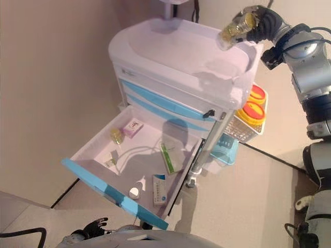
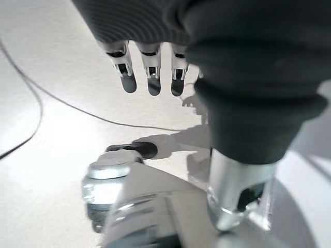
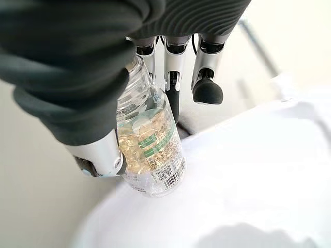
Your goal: Open the drawer and pick up the medicine
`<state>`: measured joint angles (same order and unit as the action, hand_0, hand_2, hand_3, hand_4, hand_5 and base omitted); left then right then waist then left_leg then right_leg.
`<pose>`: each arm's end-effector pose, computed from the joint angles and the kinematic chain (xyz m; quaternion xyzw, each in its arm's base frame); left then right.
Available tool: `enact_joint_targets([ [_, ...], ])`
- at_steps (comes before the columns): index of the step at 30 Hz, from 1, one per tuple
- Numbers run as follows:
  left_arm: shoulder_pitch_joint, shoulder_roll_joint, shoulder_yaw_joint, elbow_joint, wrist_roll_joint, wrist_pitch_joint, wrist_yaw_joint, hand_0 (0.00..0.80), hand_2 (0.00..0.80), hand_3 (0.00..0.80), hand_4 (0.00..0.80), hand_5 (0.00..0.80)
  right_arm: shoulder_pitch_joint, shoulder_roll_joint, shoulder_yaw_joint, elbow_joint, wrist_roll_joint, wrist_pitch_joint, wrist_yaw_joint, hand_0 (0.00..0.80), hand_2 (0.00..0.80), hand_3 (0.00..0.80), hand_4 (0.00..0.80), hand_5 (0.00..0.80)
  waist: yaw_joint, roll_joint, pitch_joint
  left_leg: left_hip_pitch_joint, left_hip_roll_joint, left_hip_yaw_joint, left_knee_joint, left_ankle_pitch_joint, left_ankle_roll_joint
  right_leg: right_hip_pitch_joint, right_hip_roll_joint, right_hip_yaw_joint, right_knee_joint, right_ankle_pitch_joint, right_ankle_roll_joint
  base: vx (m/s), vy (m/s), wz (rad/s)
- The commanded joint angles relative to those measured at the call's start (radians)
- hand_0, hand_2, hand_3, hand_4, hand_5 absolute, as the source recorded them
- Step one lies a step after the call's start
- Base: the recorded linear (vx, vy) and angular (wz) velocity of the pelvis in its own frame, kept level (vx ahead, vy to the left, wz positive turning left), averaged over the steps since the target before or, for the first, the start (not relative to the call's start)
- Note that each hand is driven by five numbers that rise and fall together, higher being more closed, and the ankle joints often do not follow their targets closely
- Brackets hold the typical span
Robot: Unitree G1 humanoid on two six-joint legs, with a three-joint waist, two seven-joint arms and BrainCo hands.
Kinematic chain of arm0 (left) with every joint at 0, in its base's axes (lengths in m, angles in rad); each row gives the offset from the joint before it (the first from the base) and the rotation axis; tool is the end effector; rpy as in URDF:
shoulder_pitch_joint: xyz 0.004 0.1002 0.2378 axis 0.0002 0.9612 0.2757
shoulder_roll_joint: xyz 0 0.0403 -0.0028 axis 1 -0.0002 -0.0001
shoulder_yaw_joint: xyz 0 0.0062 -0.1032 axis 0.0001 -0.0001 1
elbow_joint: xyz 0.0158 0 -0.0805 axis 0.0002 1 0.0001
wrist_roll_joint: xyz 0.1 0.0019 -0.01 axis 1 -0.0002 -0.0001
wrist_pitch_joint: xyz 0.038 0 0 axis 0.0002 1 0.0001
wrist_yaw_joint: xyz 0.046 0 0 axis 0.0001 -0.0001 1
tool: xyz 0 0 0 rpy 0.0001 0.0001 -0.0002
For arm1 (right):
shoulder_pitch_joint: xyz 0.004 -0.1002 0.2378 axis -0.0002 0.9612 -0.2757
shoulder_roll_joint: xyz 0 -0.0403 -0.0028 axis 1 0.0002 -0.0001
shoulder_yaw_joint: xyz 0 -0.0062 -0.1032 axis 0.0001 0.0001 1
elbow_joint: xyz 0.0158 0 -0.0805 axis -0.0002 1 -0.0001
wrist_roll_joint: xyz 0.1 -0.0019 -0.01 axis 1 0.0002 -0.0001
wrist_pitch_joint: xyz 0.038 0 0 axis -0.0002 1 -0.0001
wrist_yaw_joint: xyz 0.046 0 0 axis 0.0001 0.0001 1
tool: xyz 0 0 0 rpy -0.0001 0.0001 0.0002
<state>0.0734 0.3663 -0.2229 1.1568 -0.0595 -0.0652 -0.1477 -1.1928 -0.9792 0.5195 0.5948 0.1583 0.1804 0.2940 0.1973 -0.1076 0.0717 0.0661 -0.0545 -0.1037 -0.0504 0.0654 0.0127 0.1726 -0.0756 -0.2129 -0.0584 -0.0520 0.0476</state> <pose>0.0586 0.2595 -0.1048 0.1418 0.5668 -0.0406 0.8106 0.3244 -0.2652 0.3061 -0.4546 -0.0572 0.0255 0.8885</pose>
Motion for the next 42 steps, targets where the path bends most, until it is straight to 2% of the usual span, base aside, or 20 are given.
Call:
enact_joint_targets([
  [1,-0.004,0.050,-0.047,0.014,-0.022,0.018,-0.011,0.000,0.000,0.000,0.000,0.000,-0.167,-0.022,0.091,0.090,-0.069,-0.012,0.003,0.800,0.800,0.800,0.800,0.800,0.070,-0.019,-0.015,0.033,-0.044,-0.035,0.021,-0.113,0.028,-0.061,-0.057,-0.038,0.088,0.057,0.060,0.063,0.053,0.25],
  [5,0.002,0.065,-0.049,0.003,-0.034,0.019,-0.018,0.000,0.000,0.000,0.000,0.000,-0.218,0.006,0.148,0.239,-0.127,-0.005,0.002,0.800,0.800,0.800,0.800,0.800,0.106,-0.014,-0.004,0.028,-0.050,-0.066,0.024,-0.109,0.033,-0.059,-0.064,-0.060,0.099,0.053,0.060,0.049,0.046,0.26],
  [10,0.017,0.074,-0.038,-0.012,-0.043,-0.002,-0.019,0.000,0.000,0.000,0.000,0.000,-0.231,0.017,0.159,0.359,-0.197,-0.002,0.016,0.800,0.800,0.800,0.800,0.800,0.143,-0.013,0.016,0.023,-0.059,-0.095,0.038,-0.111,0.042,-0.056,-0.071,-0.080,0.113,0.049,0.063,0.051,0.022,0.25],
  [19,0.056,0.083,-0.019,-0.022,-0.008,-0.022,-0.019,0.000,0.000,0.000,0.000,0.000,-0.177,0.030,0.145,0.450,-0.316,0.024,0.077,0.800,0.800,0.800,0.800,0.800,0.187,-0.025,0.033,0.033,-0.060,-0.131,0.022,-0.100,0.045,-0.033,-0.062,-0.096,0.108,0.045,0.066,0.059,-0.009,0.13],
  [27,0.072,0.092,-0.011,-0.025,0.014,-0.032,-0.024,0.000,0.000,0.000,0.000,0.000,-0.148,0.027,0.138,0.473,-0.364,0.024,0.138,0.800,0.800,0.800,0.800,0.800,0.194,-0.029,0.031,0.049,-0.056,-0.136,0.000,-0.093,0.040,-0.022,-0.059,-0.098,0.096,0.046,0.072,0.032,-0.007,0.06],
  [28,0.073,0.091,-0.011,-0.026,0.014,-0.033,-0.024,0.000,0.000,0.000,0.000,0.000,-0.144,0.030,0.139,0.473,-0.371,0.020,0.138,0.696,0.696,0.696,0.696,0.696,0.193,-0.027,0.030,0.051,-0.056,-0.136,-0.002,-0.093,0.040,-0.022,-0.058,-0.096,0.096,0.046,0.072,0.000,0.000,0.00],
  [29,0.074,0.089,-0.011,-0.028,0.013,-0.034,-0.024,0.000,0.000,0.000,0.000,0.000,-0.138,0.031,0.137,0.469,-0.384,0.015,0.142,0.536,0.536,0.536,0.536,0.536,0.191,-0.026,0.029,0.053,-0.055,-0.134,-0.003,-0.092,0.040,-0.021,-0.058,-0.094,0.095,0.045,0.073,0.000,0.000,0.00],
  [30,0.074,0.087,-0.015,-0.032,0.009,-0.034,-0.021,0.000,0.000,0.000,0.000,0.000,-0.131,0.032,0.136,0.466,-0.388,0.012,0.135,0.056,0.056,0.056,0.056,0.056,0.190,-0.024,0.029,0.054,-0.055,-0.133,-0.005,-0.093,0.040,-0.020,-0.058,-0.092,0.094,0.044,0.073,0.000,0.000,0.00],
  [31,0.072,0.086,-0.016,-0.032,0.007,-0.034,-0.021,0.000,0.000,0.000,0.000,0.000,-0.127,0.034,0.134,0.466,-0.392,0.007,0.132,0.000,0.000,0.000,0.000,0.000,0.189,-0.024,0.028,0.055,-0.056,-0.133,-0.005,-0.093,0.040,-0.020,-0.058,-0.091,0.093,0.044,0.074,0.000,0.000,0.00],
  [42,0.067,0.081,-0.038,-0.048,0.000,-0.021,-0.021,0.000,0.000,0.000,0.000,0.000,-0.125,0.039,0.138,0.466,-0.390,-0.017,0.066,0.000,0.000,0.000,0.000,0.000,0.186,-0.022,0.023,0.070,-0.054,-0.130,-0.013,-0.093,0.039,-0.013,-0.056,-0.082,0.085,0.047,0.076,0.000,0.000,0.01],
])
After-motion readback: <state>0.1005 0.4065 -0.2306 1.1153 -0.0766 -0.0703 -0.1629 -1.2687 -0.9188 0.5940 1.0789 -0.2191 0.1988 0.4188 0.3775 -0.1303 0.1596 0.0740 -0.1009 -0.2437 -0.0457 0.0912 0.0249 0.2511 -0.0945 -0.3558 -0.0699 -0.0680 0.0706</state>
